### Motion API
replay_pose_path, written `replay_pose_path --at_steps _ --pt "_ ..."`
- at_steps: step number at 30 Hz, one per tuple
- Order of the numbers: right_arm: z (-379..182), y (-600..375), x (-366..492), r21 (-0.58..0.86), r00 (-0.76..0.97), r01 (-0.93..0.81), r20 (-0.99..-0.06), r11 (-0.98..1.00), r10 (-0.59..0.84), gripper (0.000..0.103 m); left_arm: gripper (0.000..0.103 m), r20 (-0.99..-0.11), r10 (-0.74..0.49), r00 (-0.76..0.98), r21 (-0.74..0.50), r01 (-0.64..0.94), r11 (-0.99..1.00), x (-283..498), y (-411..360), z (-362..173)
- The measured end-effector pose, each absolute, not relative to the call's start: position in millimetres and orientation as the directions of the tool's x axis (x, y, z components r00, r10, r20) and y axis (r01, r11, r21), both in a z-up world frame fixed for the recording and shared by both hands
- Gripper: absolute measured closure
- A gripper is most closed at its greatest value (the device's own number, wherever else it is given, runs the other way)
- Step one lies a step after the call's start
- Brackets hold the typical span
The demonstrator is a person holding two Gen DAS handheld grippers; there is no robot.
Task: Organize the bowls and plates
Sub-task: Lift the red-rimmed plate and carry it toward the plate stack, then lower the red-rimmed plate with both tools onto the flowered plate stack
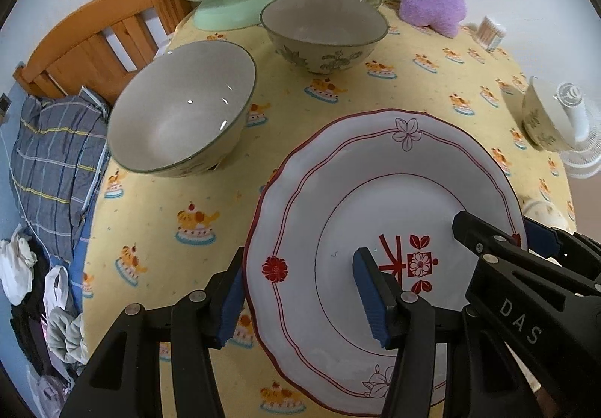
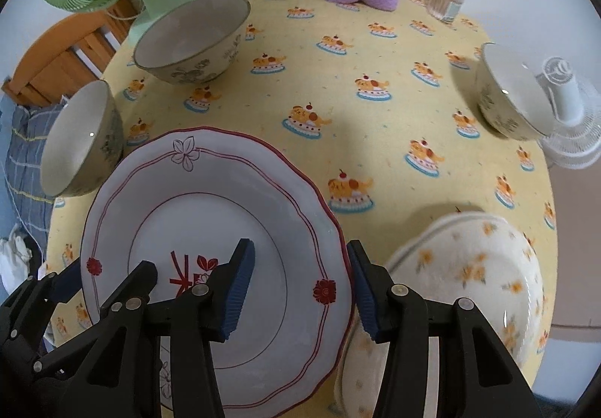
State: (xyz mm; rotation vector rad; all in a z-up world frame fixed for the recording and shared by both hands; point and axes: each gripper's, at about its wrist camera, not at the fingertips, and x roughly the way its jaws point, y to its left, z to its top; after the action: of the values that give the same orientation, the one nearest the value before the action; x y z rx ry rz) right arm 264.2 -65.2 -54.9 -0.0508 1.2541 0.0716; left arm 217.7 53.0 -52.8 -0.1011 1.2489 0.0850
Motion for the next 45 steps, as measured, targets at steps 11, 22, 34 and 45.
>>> replay_pose_path --at_steps 11,22,34,45 --pt "-26 -80 204 -0.013 0.355 0.054 -0.934 0.998 -0.031 0.049 0.048 -0.936 -0.058 0.348 -0.061 0.003 0.998 178 42 -29" --pt "-20 -115 167 -0.01 0.37 0.134 -0.927 0.991 -0.059 0.049 0.048 -0.932 -0.08 0.355 -0.048 0.098 0.994 159 3 -24" --pt "-23 -190 161 -0.004 0.35 0.137 -0.935 0.991 -0.052 0.049 0.047 -0.945 -0.081 0.316 -0.054 0.094 0.994 158 -67 -29" --pt "-29 -252 174 -0.023 0.321 0.125 -0.945 0.992 -0.062 0.049 0.047 -0.953 -0.093 0.289 -0.073 0.08 0.994 171 -126 -43"
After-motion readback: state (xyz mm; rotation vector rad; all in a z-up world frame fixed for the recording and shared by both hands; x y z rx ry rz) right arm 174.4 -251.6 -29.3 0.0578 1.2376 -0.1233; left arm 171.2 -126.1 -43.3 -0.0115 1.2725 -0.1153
